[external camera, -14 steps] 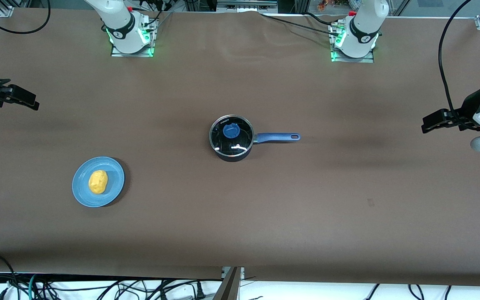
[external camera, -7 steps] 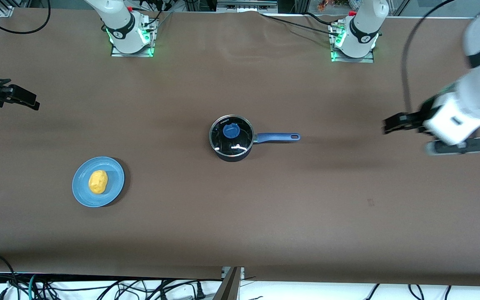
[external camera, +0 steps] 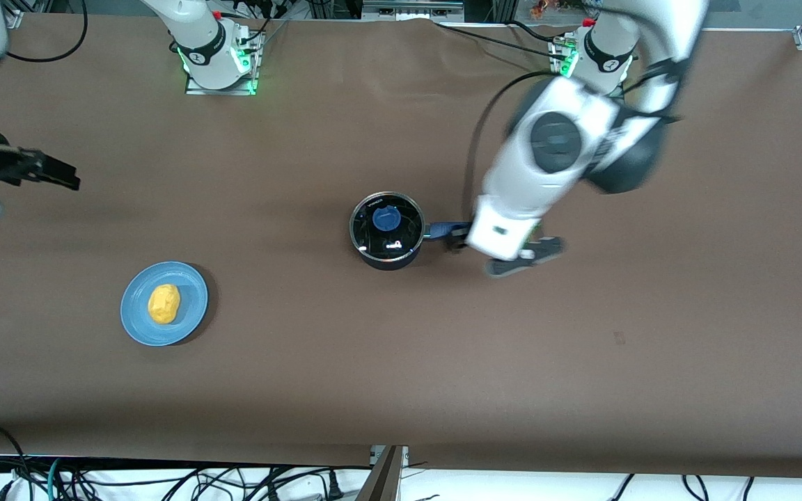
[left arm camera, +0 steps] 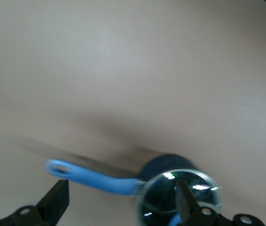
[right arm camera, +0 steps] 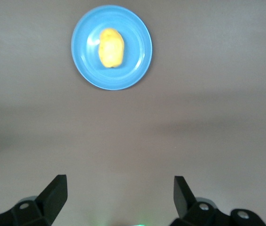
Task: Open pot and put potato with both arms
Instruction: 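Grasp the blue lid knob with the left gripper while the right gripper reaches the potato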
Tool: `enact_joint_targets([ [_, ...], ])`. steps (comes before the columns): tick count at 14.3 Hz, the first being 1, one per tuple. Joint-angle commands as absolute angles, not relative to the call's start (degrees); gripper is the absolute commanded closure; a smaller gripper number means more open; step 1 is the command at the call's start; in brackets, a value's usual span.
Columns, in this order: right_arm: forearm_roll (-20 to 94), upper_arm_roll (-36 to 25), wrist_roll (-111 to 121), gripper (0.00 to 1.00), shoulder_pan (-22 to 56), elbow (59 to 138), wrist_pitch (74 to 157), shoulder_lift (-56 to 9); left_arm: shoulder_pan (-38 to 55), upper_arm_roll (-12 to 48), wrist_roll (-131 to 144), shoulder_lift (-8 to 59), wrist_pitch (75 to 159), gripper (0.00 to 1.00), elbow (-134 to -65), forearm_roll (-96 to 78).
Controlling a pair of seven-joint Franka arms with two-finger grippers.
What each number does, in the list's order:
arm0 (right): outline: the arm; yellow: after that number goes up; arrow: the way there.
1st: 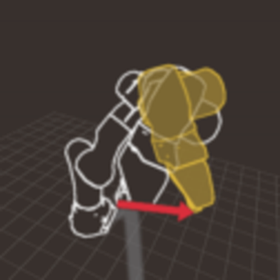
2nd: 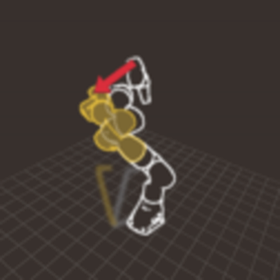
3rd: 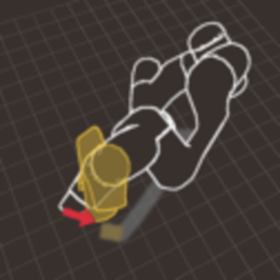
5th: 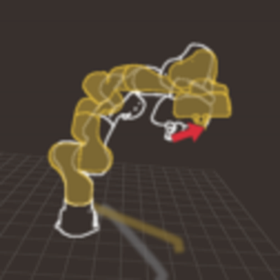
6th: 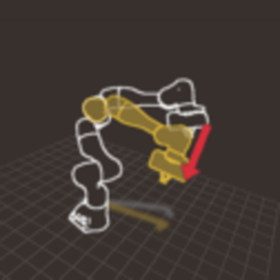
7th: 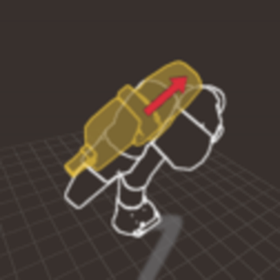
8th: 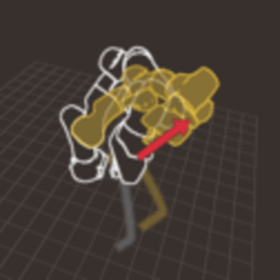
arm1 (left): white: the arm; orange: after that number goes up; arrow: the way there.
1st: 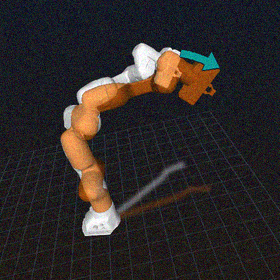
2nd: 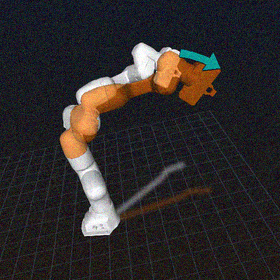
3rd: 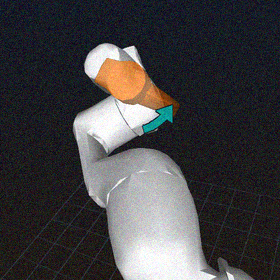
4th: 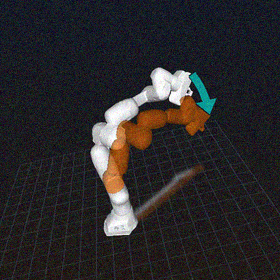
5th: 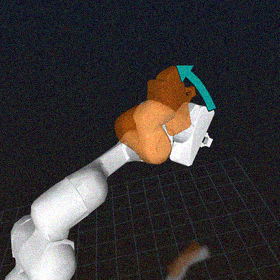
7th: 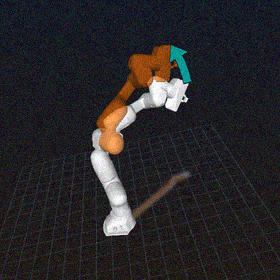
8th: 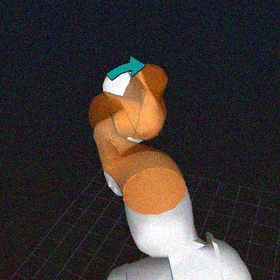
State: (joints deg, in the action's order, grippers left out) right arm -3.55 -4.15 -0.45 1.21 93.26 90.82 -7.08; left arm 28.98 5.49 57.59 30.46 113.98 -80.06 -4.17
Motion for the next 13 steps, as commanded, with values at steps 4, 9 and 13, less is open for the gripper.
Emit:
enact_joint_targets([
  [4, -5.01, -4.04, -0.35, 0.00, 2.29, 92.46, 103.77, -17.73, 37.25, 4.48, 69.95, 38.13, 119.44, 0.00, -76.74, 2.10],
  [9, -4.57, -4.31, -0.27, 0.00, 1.58, 87.29, 105.56, -29.60, 42.53, 4.40, 76.71, 41.21, 119.88, 0.00, -76.46, 3.34],
  [13, -2.20, -4.22, -5.36, 0.00, 2.02, 87.98, 113.36, -33.65, 44.73, 4.40, 80.15, 42.62, 119.97, 0.00, -76.38, 5.54],
])
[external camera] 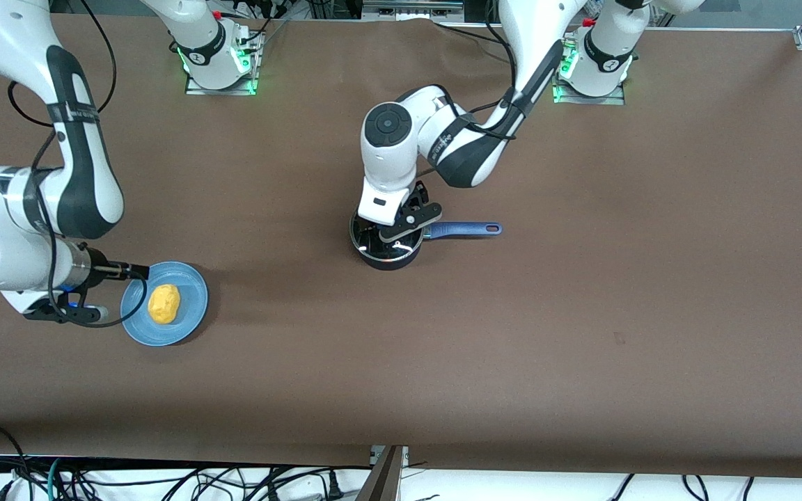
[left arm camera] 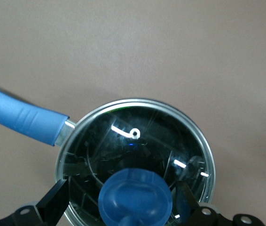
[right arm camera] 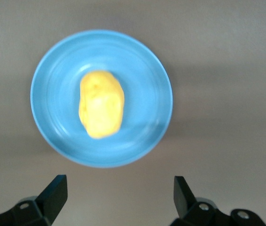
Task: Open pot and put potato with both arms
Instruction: 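Grasp the blue lid knob with the left gripper while the right gripper reaches the potato, then close the right gripper on the yellow potato on the blue plate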
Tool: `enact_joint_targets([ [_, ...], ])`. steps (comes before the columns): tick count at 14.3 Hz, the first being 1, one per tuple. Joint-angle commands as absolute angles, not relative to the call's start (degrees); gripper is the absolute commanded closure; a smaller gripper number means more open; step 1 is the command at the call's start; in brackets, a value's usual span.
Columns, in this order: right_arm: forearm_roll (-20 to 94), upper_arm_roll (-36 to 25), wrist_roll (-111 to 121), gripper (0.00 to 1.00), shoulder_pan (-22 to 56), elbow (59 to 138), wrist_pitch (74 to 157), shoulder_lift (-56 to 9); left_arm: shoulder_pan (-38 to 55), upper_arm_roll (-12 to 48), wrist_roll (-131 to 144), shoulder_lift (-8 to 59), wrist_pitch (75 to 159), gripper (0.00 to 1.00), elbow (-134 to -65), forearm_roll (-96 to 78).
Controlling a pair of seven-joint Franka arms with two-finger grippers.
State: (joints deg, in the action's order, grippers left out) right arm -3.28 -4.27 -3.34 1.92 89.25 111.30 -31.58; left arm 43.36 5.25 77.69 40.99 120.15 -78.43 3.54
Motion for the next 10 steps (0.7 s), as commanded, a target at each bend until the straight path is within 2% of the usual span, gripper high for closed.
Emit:
enact_joint_targets([
  [1, -1.68, -4.22, -6.14, 0.00, 2.02, 87.98, 115.64, -34.45, 44.91, 4.39, 80.24, 42.71, 120.58, 0.00, -76.38, 5.71],
  [4, -0.62, -4.13, -7.82, 0.00, 2.11, 88.59, 120.74, -36.81, 45.00, 4.48, 80.59, 42.80, 120.67, 0.02, -76.38, 5.98],
  [7, -0.62, -4.13, -7.38, 0.00, 2.11, 89.82, 125.84, -39.37, 45.61, 4.48, 81.03, 42.63, 120.59, 0.18, -76.38, 5.98],
  [10, -0.44, -4.04, -5.98, 0.00, 1.93, 90.26, 128.40, -42.09, 45.53, 4.48, 81.04, 42.54, 120.59, 0.27, -76.38, 5.98],
])
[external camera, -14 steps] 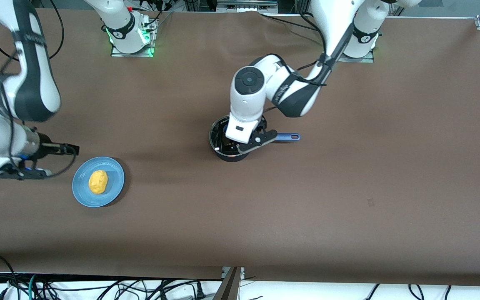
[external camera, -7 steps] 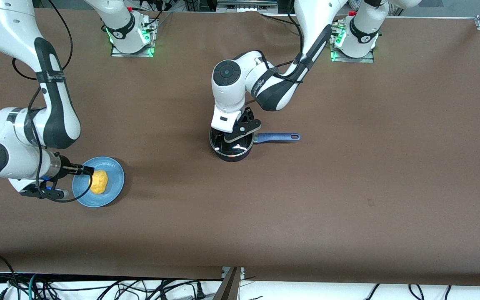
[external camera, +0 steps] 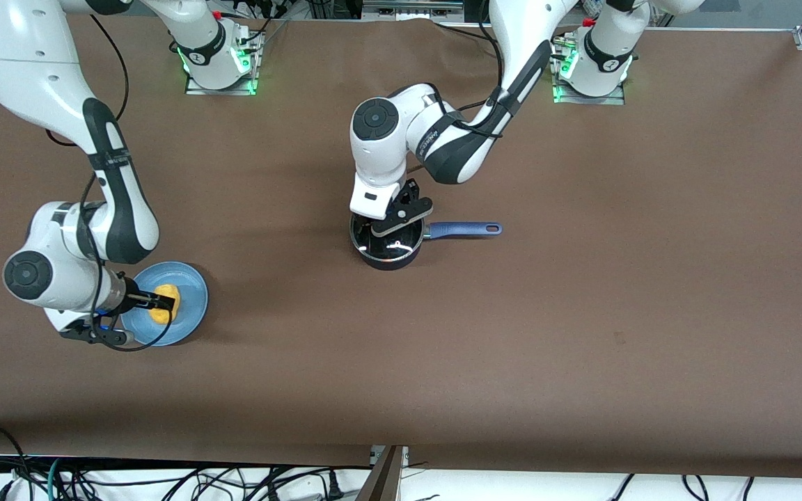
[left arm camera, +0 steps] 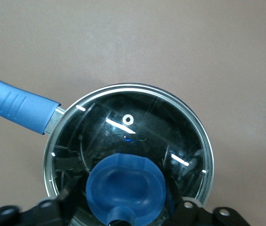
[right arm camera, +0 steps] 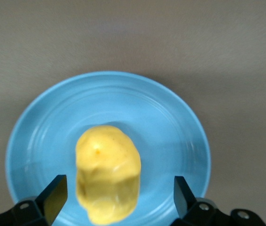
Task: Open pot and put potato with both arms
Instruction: 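Close the right gripper on the yellow potato on the blue plate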
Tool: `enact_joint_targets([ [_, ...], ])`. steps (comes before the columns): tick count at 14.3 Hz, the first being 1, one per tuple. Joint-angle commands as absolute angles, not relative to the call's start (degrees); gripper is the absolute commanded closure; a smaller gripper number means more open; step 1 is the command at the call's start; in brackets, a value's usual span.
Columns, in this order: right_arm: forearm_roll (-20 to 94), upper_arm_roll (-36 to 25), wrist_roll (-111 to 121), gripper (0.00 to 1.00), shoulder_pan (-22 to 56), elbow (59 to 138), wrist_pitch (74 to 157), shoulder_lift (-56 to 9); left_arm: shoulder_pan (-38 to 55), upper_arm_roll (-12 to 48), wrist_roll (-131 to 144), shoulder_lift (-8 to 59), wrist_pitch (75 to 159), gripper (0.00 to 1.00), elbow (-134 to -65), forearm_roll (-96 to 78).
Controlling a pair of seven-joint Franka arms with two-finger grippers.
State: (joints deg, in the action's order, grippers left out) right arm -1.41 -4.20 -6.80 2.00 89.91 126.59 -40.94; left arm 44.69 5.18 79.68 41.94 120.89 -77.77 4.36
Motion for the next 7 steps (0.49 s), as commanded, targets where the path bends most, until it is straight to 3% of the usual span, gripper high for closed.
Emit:
enact_joint_targets([
  [1, -0.27, -3.96, -5.98, 0.01, 2.11, 90.52, 128.84, -42.36, 45.53, 4.48, 81.04, 42.45, 120.59, 0.34, -76.38, 5.98],
  [2, -0.18, -3.96, -6.06, 0.03, 2.11, 90.53, 128.93, -42.54, 45.61, 4.48, 81.04, 42.45, 120.59, 0.37, -76.38, 5.98],
  [3, -0.18, -3.96, -6.33, 0.20, 2.11, 90.61, 128.94, -42.97, 45.62, 4.48, 81.04, 42.45, 120.50, 0.42, -76.38, 5.98],
  [4, -0.18, -3.78, -6.59, 0.46, 2.28, 90.62, 128.67, -42.98, 45.53, 4.48, 80.95, 42.45, 120.59, 0.45, -76.38, 5.98],
  [5, -0.18, -3.69, -6.85, 0.62, 2.55, 90.44, 128.32, -42.98, 45.53, 4.48, 80.95, 42.36, 120.59, 0.48, -76.38, 6.06],
  [7, -0.18, -3.69, -6.24, 0.67, 2.72, 90.09, 128.23, -42.45, 45.53, 4.48, 80.68, 42.19, 120.50, 0.57, -76.38, 6.15],
])
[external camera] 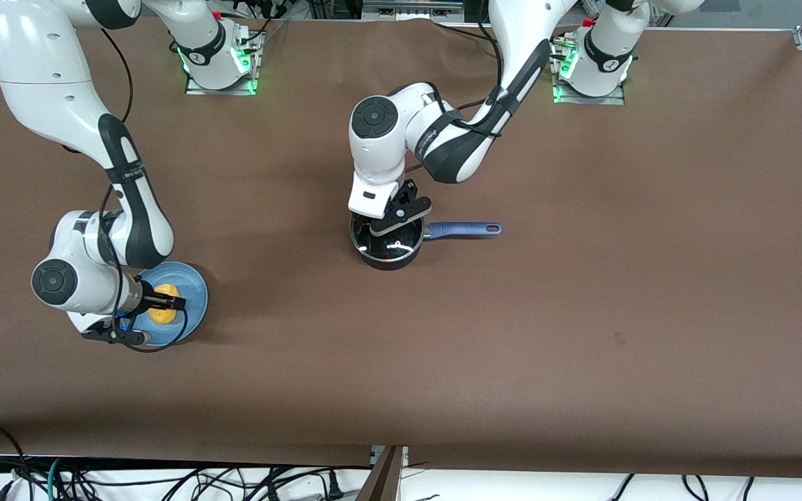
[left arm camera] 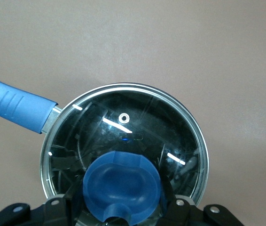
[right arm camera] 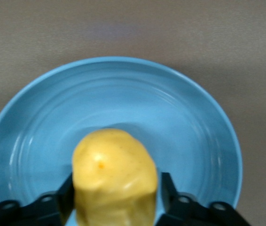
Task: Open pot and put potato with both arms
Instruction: 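Close the right gripper on the yellow potato on the blue plate, then lift the lid aside with the left gripper while the right gripper lifts the potato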
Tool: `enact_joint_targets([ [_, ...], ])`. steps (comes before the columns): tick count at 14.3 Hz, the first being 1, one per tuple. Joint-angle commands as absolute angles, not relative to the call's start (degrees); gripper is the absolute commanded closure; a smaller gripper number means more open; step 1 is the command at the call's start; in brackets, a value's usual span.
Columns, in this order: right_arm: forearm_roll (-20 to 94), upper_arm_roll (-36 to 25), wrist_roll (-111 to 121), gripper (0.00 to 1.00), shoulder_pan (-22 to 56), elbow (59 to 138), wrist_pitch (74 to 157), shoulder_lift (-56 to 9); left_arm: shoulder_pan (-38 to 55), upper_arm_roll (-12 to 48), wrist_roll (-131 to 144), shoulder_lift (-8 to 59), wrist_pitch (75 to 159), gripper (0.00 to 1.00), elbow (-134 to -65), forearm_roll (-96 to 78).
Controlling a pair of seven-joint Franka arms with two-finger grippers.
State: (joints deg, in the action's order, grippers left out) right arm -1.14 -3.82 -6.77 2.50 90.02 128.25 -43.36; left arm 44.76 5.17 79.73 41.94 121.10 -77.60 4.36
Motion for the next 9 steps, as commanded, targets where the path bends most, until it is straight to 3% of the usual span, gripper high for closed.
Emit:
enact_joint_targets([
  [1, -0.26, -3.60, -6.07, 0.67, 2.99, 90.09, 127.45, -41.67, 45.53, 4.48, 80.42, 42.10, 120.41, 0.60, -76.38, 6.24],
  [6, -0.53, -3.60, -6.42, 0.67, 4.83, 89.74, 118.76, -34.55, 43.16, 4.48, 74.90, 36.66, 116.91, 0.62, -76.55, 5.10],
  [9, -0.53, -3.52, -9.82, 0.66, 6.67, 88.07, 111.30, -31.30, 37.03, 4.57, 64.29, 31.83, 113.22, 0.62, -78.83, 3.70],
])
